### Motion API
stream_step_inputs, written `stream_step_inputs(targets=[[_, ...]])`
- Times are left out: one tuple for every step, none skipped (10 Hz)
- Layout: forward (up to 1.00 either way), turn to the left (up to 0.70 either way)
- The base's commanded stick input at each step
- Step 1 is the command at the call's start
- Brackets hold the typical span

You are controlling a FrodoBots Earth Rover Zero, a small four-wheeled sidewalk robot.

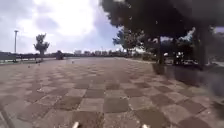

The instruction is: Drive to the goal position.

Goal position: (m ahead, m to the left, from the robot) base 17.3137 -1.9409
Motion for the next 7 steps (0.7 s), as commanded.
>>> stream_step_inputs(targets=[[0.7,0.0],[0.7,0.0],[0.7,0.0],[0.7,0.0],[0.7,0.0],[0.7,0.0],[0.7,0.0]])
